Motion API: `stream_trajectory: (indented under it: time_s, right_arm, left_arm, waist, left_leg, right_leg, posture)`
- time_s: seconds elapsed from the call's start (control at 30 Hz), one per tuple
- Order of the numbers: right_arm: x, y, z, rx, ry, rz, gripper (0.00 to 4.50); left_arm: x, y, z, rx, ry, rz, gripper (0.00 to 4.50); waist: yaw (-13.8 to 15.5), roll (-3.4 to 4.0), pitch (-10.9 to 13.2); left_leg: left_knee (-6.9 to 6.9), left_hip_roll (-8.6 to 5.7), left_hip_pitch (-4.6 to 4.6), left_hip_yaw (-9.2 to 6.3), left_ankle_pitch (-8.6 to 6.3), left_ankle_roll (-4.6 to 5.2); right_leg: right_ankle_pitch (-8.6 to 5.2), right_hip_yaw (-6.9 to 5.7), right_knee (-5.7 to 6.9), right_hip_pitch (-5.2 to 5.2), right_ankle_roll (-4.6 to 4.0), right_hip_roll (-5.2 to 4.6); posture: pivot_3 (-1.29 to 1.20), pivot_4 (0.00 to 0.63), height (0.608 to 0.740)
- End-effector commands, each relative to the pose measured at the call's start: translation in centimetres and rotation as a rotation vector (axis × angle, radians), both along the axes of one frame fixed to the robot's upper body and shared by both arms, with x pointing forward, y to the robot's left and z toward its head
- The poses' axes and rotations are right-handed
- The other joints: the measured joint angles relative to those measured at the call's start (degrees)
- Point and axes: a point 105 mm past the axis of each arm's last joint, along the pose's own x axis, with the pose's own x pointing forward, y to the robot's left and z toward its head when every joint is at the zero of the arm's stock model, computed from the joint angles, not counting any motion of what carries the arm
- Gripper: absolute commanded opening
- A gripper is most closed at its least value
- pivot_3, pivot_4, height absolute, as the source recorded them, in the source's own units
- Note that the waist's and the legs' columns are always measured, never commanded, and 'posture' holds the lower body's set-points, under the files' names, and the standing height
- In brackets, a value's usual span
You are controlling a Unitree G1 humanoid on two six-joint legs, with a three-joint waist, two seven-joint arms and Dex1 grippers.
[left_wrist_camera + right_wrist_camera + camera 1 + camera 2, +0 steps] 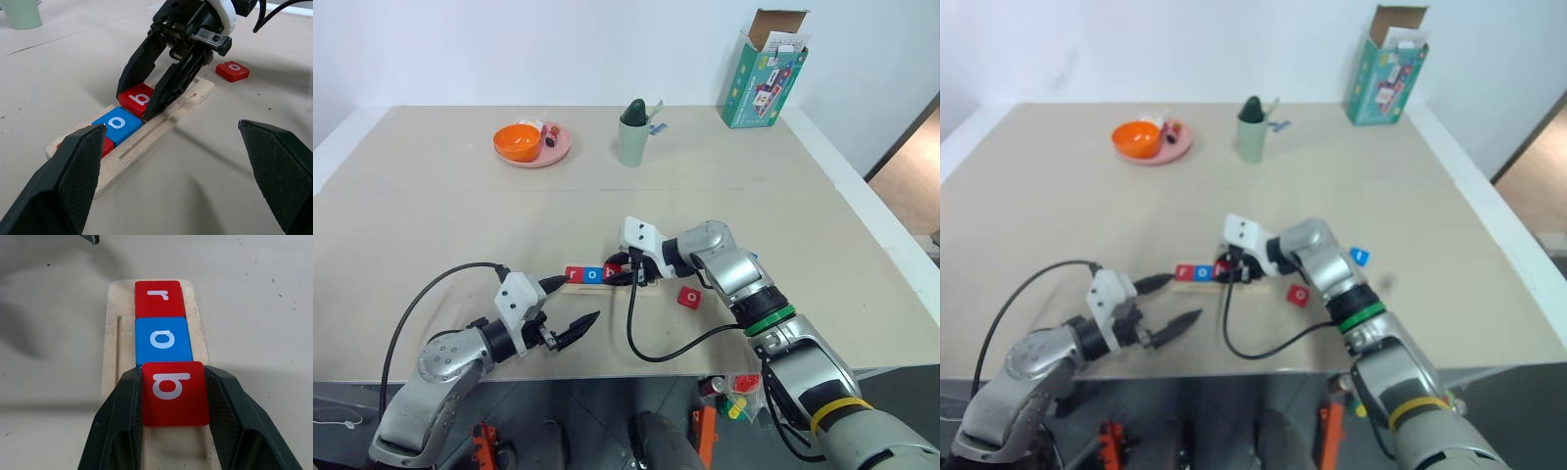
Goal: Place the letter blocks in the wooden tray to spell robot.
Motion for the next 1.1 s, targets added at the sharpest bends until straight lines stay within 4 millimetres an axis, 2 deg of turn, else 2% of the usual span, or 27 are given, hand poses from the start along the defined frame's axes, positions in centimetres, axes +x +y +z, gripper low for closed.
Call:
stream_trajectory:
  time_s: [0.03,0.47,0.53,0.57,0.7,0.77,0.87,1.1]
  right_arm:
    - [0.1,0.1,0.8,0.01,-0.034,0.01,1.25]
    - [0.3,0.1,0.4,0.008,-0.002,-0.002,1.25]
    - [0.2,0.1,0.4,0.008,0.008,0.001,2.33]
    - [0.2,0.1,0.5,0.013,0.001,0.003,2.54]
    - [0.2,0.3,1.0,0.029,-0.002,0.007,3.96]
    - [0.2,0.5,1.4,0.043,-0.009,0.007,4.46]
    - [0.3,0.8,2.2,0.073,-0.009,-0.002,4.46]
    - [0.6,0.8,2.6,0.082,-0.05,-0.001,4.46]
  left_arm:
    - [-0.1,-0.3,0.9,-0.009,-0.041,-0.009,4.5]
    - [-0.2,-0.4,0.8,-0.005,-0.037,-0.009,4.5]
    - [-0.2,-0.4,0.8,-0.004,-0.037,-0.009,4.5]
    - [-0.2,-0.4,0.8,-0.004,-0.036,-0.009,4.5]
    - [-0.1,-0.5,0.8,-0.005,-0.036,-0.01,4.5]
    - [-0.1,-0.5,0.8,-0.005,-0.036,-0.013,4.5]
    - [0.0,-0.6,0.8,-0.004,-0.035,-0.018,4.5]
    - [0.1,-0.7,0.8,-0.001,-0.036,-0.023,4.5]
  waist:
    - [0.0,0.0,0.0]
    - [0.0,0.0,0.0]
    - [0.0,0.0,0.0]
    - [0.0,0.0,0.0]
    - [0.0,0.0,0.0]
    - [0.0,0.0,0.0]
    - [0.0,0.0,0.0]
    - [0.0,0.0,0.0]
  left_leg:
    - [0.0,0.0,0.0,0.0,0.0,0.0]
    - [0.0,0.0,0.0,0.0,0.0,0.0]
    - [0.0,0.0,0.0,0.0,0.0,0.0]
    - [0.0,0.0,0.0,0.0,0.0,0.0]
    - [0.0,0.0,0.0,0.0,0.0,0.0]
    - [-0.01,0.0,-0.01,0.0,0.0,0.0]
    - [-0.01,0.0,-0.01,0.0,0.0,0.0]
    - [-0.01,0.0,-0.07,0.01,0.0,0.0]
  right_leg:
    - [0.0,0.0,0.0,0.0,0.0,0.0]
    - [0.0,0.0,0.0,-0.01,0.0,0.0]
    - [0.0,0.0,0.0,-0.01,0.0,0.0]
    - [0.0,0.0,0.0,-0.01,0.0,0.0]
    - [0.0,0.0,0.0,-0.01,0.0,0.0]
    - [0.0,0.0,0.0,-0.01,0.0,0.0]
    - [0.0,0.0,0.0,-0.02,0.0,0.0]
    - [0.0,0.0,0.0,-0.09,0.0,0.0]
  posture:
    - [0.0,0.15,0.74]
    - [0.0,0.15,0.74]
    - [0.0,0.15,0.74]
    - [0.0,0.15,0.74]
    - [0.0,0.15,0.74]
    - [0.0,0.15,0.74]
    - [0.0,0.15,0.74]
    - [0.0,0.15,0.74]
